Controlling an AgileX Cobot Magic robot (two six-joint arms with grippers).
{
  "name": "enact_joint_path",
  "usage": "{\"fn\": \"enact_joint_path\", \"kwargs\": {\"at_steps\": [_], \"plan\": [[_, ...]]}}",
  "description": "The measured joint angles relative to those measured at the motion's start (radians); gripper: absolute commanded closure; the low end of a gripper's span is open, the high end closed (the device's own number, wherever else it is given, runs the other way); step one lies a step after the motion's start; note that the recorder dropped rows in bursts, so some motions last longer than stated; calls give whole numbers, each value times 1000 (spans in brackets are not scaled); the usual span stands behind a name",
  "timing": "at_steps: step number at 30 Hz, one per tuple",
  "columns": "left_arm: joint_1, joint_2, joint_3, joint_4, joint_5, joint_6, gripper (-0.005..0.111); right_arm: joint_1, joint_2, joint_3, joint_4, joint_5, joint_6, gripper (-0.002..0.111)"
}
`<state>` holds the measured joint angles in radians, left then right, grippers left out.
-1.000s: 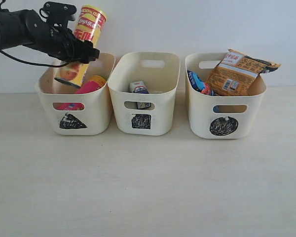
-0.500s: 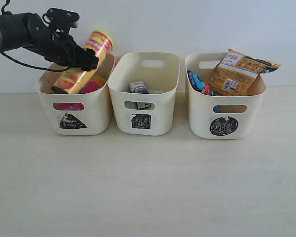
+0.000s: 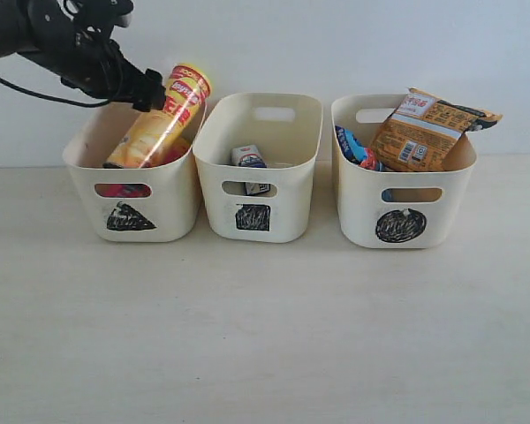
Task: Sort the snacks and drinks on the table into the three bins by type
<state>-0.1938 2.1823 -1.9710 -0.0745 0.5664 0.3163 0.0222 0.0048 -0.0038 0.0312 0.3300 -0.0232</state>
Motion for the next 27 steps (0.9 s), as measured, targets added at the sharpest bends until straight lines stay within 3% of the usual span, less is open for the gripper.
{"fn": "enact_joint_path", "kwargs": {"at_steps": [3, 7, 16, 27], "plan": [[0, -43, 0, 7, 74, 0, 56, 0, 0, 0, 0, 0, 0, 108], [0, -90, -2, 52, 196, 0, 104, 0, 0, 0, 0, 0, 0, 108], [0, -175, 9, 173, 504, -45, 103, 0, 0, 0, 0, 0, 0, 108], [0, -386, 231, 179, 553, -87, 103, 0, 0, 0, 0, 0, 0, 108]]}}
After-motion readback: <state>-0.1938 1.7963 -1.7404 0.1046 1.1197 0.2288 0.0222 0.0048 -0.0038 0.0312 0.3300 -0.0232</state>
